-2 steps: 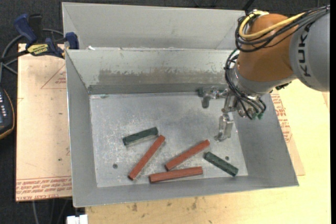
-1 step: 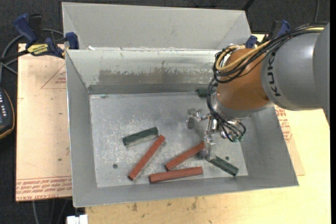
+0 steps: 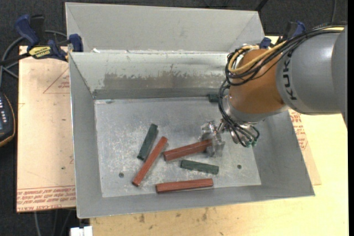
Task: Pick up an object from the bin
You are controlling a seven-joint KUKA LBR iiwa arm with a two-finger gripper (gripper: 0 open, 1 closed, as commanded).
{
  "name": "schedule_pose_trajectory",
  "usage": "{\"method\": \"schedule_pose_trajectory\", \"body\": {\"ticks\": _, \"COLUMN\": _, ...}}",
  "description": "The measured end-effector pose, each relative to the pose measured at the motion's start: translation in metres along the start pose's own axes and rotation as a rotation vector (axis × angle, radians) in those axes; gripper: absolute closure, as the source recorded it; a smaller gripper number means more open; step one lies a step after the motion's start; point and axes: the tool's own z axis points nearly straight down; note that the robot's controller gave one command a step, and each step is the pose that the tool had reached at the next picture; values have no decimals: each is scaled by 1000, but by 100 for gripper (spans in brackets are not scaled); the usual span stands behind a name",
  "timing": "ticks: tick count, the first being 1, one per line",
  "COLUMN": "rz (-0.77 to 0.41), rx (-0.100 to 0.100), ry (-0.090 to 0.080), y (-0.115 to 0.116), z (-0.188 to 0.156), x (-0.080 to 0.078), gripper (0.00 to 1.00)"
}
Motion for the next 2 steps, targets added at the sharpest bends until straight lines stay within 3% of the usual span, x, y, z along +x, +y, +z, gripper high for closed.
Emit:
{"method": "schedule_pose_trajectory", "body": {"ticks": 1, "rz": -932, "rx": -3, "ry": 1, "y": 16, "z": -4, "x": 1, "gripper": 100}}
{"method": "schedule_pose_trajectory", "body": {"ticks": 2, "rz": -1178, "rx": 2, "ry": -6, "y": 25, "z": -112, "x": -95, "gripper": 100}}
